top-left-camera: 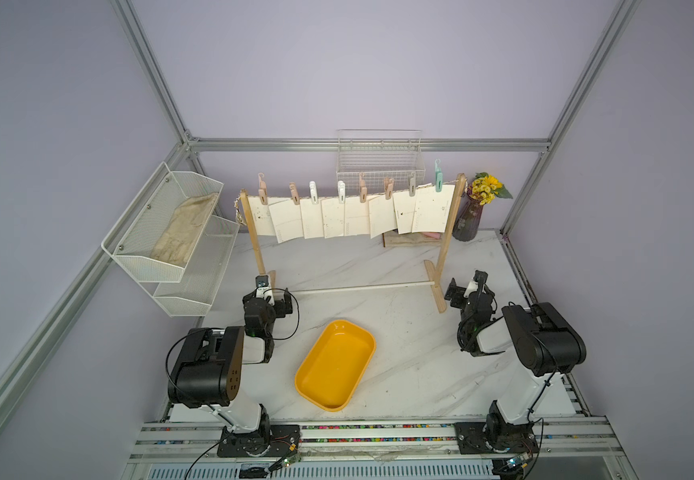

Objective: Remove the postcards from the strings
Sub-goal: Adjust the clothesline at the center of the board.

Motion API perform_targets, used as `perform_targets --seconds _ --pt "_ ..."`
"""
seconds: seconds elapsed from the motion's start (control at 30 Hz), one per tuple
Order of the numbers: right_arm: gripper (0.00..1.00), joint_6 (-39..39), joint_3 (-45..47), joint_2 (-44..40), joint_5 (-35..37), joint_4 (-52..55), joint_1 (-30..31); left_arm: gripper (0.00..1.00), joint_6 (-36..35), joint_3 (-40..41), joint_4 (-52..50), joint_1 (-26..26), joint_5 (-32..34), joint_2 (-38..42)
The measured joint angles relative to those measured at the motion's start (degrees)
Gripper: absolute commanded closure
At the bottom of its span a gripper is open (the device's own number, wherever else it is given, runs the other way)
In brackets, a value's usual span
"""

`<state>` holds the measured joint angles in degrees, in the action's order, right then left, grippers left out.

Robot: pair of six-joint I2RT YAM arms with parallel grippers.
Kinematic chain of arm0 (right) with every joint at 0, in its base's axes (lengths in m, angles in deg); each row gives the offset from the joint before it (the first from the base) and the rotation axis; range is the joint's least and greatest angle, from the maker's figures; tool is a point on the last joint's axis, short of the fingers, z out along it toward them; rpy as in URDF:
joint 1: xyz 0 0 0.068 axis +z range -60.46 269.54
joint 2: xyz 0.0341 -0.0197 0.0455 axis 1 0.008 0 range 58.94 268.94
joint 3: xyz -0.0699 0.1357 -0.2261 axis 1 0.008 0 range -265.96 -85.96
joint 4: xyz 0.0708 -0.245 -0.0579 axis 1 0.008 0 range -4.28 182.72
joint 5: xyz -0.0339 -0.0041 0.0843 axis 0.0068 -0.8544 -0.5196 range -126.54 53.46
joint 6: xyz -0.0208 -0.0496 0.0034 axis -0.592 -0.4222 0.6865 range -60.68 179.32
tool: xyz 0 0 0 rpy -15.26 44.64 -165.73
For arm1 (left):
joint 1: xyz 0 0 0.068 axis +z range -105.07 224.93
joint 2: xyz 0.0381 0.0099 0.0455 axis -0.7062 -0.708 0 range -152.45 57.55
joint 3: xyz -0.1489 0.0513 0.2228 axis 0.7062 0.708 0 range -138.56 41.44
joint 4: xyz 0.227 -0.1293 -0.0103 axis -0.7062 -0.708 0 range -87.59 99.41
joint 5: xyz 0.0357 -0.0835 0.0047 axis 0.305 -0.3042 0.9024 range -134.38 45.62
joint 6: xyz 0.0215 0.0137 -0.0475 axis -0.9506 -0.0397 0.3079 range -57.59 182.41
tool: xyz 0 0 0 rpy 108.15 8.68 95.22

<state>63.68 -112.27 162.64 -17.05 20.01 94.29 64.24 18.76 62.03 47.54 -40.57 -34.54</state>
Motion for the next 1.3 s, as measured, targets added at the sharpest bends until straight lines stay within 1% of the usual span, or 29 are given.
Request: perform_targets --seconds 0.17,0.2,0.27,0.33,0.37,0.43,0.47,0.53,0.63,0.77,0.9,1.13,1.23,1.3 --pt "0.03 0.4 0.8 -0.6 0.4 -0.2 -0.1 0.0 0.0 0.2 -0.8 0.0 -0.1 0.8" --pt "0.03 0.4 1.7 -1.4 0.4 -0.3 -0.3 0.0 -0.1 0.2 -2.4 -0.1 -0.2 2.2" --pt "0.03 0.2 3.0 -4.7 0.0 1.5 -0.3 0.0 -0.2 -0.1 -8.7 -0.2 -0.1 7.6" --pt "0.03 0.5 3.0 -11.1 -0.3 6.2 -0.3 0.0 0.4 -2.9 -19.2 -0.4 0.4 15.5" --pt "0.03 1.3 2.7 -14.8 -0.2 8.3 -0.3 0.0 0.9 -5.0 -23.7 -0.5 0.7 17.9" --pt "0.03 6.5 0.6 -24.2 2.0 15.7 -0.3 0.0 3.6 -12.1 -34.0 -0.5 1.7 22.7" --pt "0.03 10.1 -1.1 -28.8 3.5 20.2 -0.3 0.0 5.2 -14.9 -37.3 -0.5 2.3 24.3" --pt "0.03 14.7 -5.3 -36.8 4.4 27.9 -0.7 0.0 9.6 -18.6 -41.9 -0.5 3.0 28.1" --pt "0.03 16.7 -9.3 -44.3 1.7 33.5 -1.0 0.0 14.7 -18.0 -43.0 -0.5 0.6 33.9" --pt "0.03 17.7 -10.8 -49.5 -5.6 38.3 -1.1 0.0 18.4 -12.9 -38.6 -0.5 -7.7 38.9" --pt "0.03 17.9 -14.3 -50.0 -15.7 42.7 -1.1 0.0 17.8 -11.1 -36.4 -2.0 -17.3 39.8" --pt "0.03 17.6 -27.7 -44.9 -39.5 46.9 -1.1 0.0 10.7 -11.3 -35.5 -12.6 -29.1 42.2" --pt "0.03 17.5 -33.2 -42.6 -48.4 48.6 -1.1 0.0 7.7 -11.9 -35.8 -16.7 -32.0 40.5" --pt "0.03 17.6 -35.9 -41.6 -52.2 49.4 -1.1 0.0 6.0 -13.4 -36.5 -19.5 -32.7 38.1"
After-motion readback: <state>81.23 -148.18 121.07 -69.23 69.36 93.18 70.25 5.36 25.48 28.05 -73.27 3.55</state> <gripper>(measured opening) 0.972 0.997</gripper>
